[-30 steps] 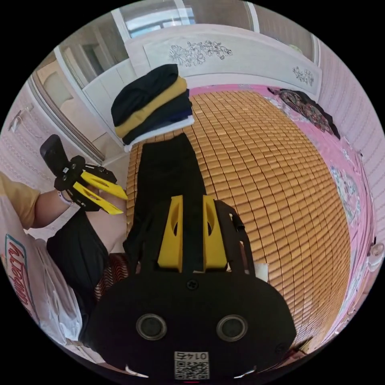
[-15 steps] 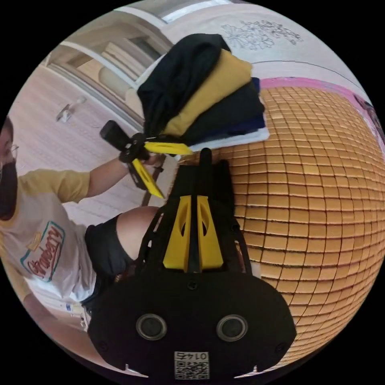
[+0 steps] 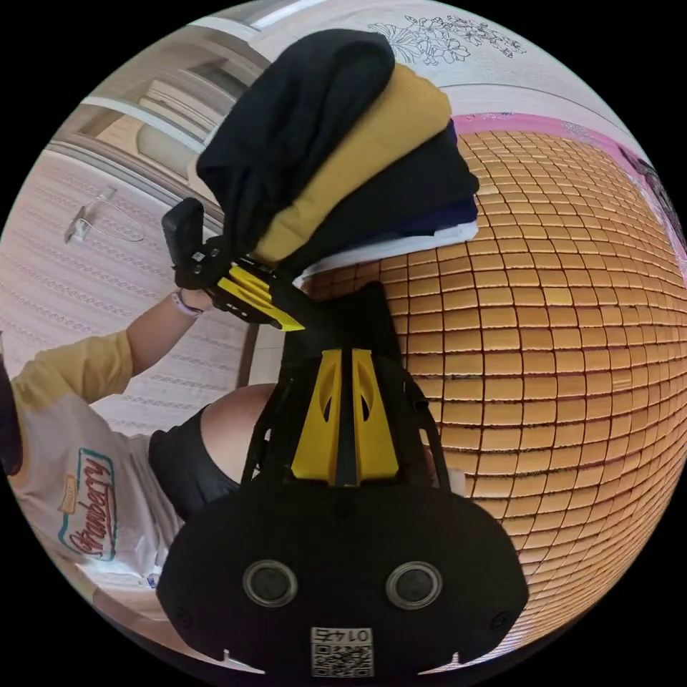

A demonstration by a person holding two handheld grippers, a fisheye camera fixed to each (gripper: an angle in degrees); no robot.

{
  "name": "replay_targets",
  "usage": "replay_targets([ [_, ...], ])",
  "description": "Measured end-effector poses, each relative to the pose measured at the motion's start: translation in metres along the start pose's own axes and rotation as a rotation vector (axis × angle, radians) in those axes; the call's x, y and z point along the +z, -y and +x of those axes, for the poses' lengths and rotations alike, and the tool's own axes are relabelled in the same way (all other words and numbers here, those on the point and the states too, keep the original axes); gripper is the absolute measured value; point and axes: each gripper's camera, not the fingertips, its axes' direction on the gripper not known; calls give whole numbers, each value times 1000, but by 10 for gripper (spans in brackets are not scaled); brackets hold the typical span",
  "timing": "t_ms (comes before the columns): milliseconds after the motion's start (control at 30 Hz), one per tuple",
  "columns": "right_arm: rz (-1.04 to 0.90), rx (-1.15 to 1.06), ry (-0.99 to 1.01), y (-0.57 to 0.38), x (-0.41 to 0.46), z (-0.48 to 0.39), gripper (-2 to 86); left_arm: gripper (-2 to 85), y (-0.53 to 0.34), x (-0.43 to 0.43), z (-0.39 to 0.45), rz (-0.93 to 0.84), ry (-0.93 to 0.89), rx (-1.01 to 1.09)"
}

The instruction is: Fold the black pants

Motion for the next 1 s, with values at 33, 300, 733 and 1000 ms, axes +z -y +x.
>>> replay_targets([
  [33,-4,7,-23,3,5,-2,16,-5,3,6,-1,-30,9,-36],
  [300,-47,2,-308,32,43,-27,33,54,10,16,42,-41,350,-83],
  [733,165,276,-643,-175,-76,-85,6,-9,-26,18,278,171,187,232],
  [1000,-197,550,-504,-237,-40,-99,-3,-10,50,173,425,-1,-85,473],
])
